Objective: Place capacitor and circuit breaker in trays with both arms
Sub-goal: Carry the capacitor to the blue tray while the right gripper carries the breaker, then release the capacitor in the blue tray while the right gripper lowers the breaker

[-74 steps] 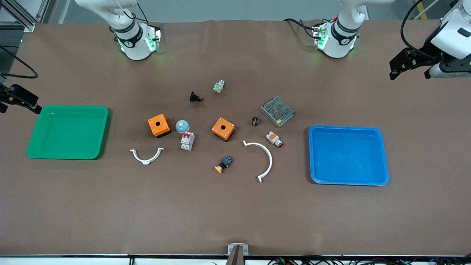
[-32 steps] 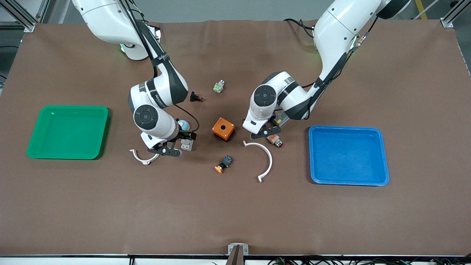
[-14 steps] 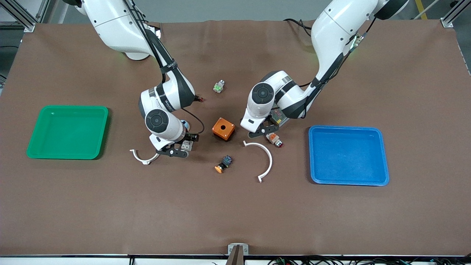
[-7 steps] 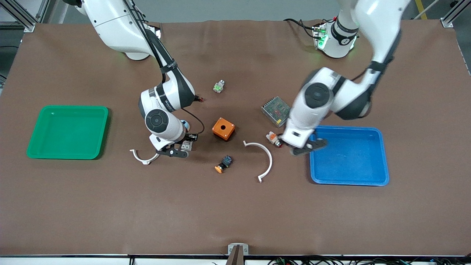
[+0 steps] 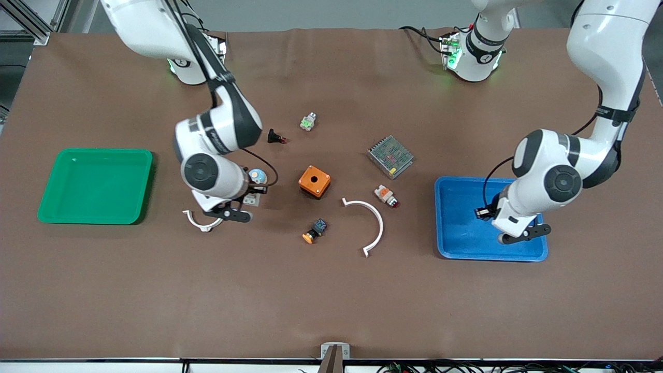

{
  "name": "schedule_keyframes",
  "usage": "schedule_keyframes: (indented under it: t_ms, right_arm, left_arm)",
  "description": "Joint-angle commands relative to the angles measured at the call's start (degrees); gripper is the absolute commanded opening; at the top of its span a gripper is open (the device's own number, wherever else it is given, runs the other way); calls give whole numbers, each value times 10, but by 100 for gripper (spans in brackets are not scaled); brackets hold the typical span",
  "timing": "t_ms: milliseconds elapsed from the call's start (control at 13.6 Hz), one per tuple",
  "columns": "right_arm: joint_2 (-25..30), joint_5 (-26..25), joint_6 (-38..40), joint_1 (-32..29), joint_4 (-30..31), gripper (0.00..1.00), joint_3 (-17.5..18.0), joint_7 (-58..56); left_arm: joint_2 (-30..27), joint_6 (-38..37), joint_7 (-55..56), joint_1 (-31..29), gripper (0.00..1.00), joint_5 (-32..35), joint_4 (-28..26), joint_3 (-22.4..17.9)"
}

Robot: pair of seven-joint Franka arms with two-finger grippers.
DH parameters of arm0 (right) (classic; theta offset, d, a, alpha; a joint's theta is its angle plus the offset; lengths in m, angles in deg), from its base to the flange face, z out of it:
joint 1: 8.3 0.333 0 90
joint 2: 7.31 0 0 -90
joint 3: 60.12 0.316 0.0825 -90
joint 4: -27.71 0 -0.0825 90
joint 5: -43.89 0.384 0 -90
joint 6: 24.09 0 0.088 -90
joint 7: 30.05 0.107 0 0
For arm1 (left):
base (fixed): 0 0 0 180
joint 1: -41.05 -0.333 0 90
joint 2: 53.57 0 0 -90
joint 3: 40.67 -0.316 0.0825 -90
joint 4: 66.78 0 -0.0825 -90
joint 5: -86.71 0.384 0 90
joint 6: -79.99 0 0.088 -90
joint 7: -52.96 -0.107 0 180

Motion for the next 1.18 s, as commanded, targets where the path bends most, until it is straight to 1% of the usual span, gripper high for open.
schedule_keyframes:
  t_ms: [0,147,221,368,441,515,588,662,735,882,1029,1103]
  right_arm:
    - [73,5,71,-65,15,22,7,-22]
    - [108,-1,132,-128,17,22,6,-66]
    - [121,-12,155,-162,18,22,6,-106]
    - [131,-41,179,-218,19,23,6,-175]
    - [132,-62,180,-246,20,23,7,-209]
    - [131,-82,175,-271,22,23,7,-249]
    - [130,-93,169,-299,26,23,7,-293]
    - [128,-96,158,-328,28,23,7,-337]
    - [126,-104,148,-354,27,23,7,-386]
    - [117,-122,107,-390,40,22,7,-447]
    - [114,-147,34,-424,78,23,7,-487]
    - [113,-150,-9,-437,102,23,7,-500]
  left_arm:
    - [7,13,-19,-14,1,9,-21,8]
    - [26,25,-26,-24,2,16,-22,6]
    - [34,36,-26,-26,4,39,-24,6]
    - [50,50,-26,-40,7,62,-24,6]
    - [57,55,-27,-41,10,62,-22,6]
    - [58,56,-27,-41,17,62,-21,6]
    - [57,56,-27,-41,41,62,-20,6]
    - [53,56,-26,-41,81,62,-19,6]
    - [48,55,-27,-42,100,62,-17,7]
    - [22,52,-25,-40,100,62,-10,8]
    - [-13,49,-31,-40,100,62,3,10]
    - [-37,43,-40,-38,100,62,5,12]
